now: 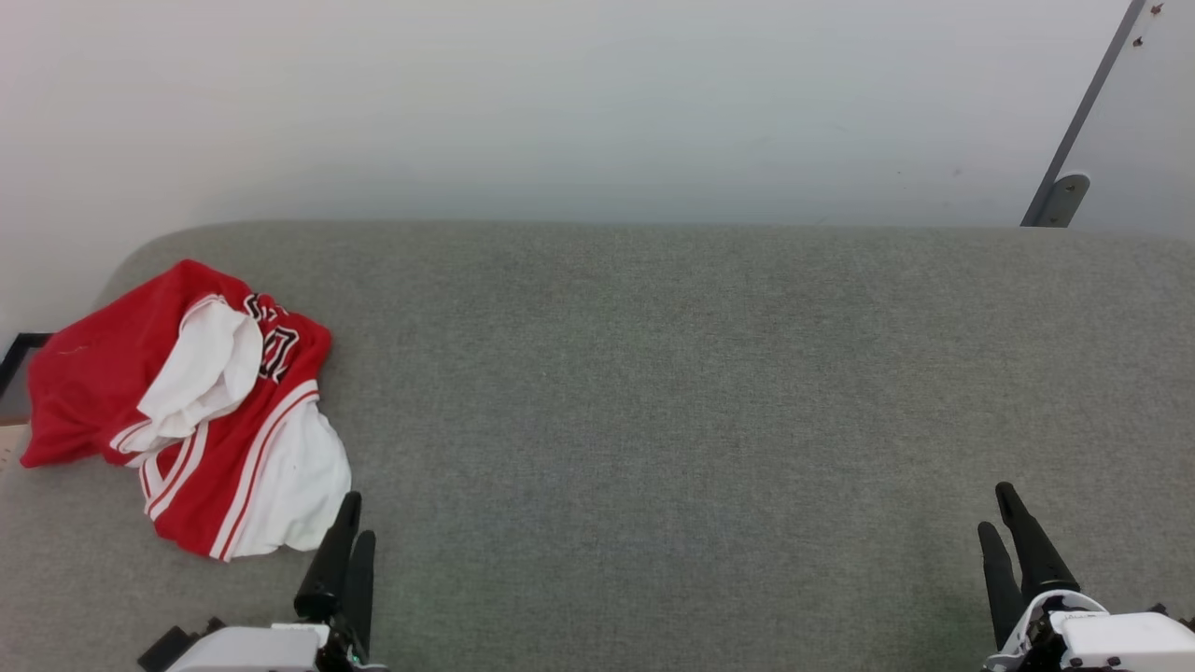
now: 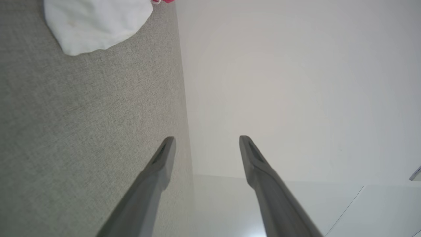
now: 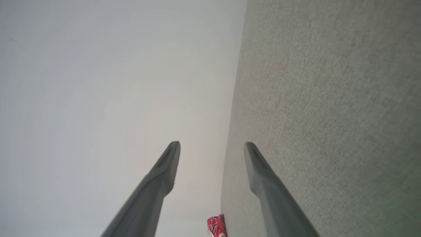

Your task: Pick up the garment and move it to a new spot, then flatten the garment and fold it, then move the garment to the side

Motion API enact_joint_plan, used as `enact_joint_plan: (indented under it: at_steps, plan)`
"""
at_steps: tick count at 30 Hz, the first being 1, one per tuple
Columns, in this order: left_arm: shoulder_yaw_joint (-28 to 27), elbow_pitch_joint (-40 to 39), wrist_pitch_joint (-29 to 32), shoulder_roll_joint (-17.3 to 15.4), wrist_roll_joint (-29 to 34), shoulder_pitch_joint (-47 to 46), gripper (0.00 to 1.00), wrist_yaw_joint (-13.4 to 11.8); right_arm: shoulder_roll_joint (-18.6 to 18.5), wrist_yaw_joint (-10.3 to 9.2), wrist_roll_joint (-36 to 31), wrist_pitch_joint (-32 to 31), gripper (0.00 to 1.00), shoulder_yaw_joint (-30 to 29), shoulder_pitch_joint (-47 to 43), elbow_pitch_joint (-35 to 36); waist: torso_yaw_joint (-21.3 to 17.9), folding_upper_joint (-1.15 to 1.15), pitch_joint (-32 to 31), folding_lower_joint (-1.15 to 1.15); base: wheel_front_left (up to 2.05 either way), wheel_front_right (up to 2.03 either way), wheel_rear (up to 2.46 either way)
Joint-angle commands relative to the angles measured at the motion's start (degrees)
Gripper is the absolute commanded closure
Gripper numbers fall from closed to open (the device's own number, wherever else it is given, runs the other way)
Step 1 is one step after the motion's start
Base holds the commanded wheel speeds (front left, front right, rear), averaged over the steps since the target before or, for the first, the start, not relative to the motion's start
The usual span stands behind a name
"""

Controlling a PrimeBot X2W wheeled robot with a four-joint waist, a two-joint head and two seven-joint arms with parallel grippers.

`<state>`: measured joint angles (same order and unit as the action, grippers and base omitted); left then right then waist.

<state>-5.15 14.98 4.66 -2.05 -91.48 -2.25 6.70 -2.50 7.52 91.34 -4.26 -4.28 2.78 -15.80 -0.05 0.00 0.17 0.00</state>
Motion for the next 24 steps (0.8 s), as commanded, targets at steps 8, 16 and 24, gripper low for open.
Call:
enact_joint_plan:
  at_steps: [8, 16, 24]
  plan:
    - [1.15, -3.21, -2.12, -1.26, 3.42, -0.11, 0.00, -0.78, -1.21, -0.01, -3.06, 2.52, 0.00, 2.43, 1.05, 2.28, -0.09, 0.00, -0.05, 0.00, 0.00, 0.00, 0.00]
    - [2.52, -4.78, -4.32, -3.04, 8.57, 0.48, 0.00, -2.03, -2.73, -0.01, -7.90, 4.60, 0.00, 4.27, 1.26, 2.49, -0.18, 0.00, -0.18, 0.00, 0.00, 0.00, 0.00]
    - [4.25, -5.79, -6.46, -5.27, 15.70, 1.15, 0.00, -3.80, -4.09, -0.02, -16.41, 6.42, 0.00, 5.49, 1.74, 1.53, -0.29, 0.00, -0.37, 0.00, 0.00, 0.00, 0.00]
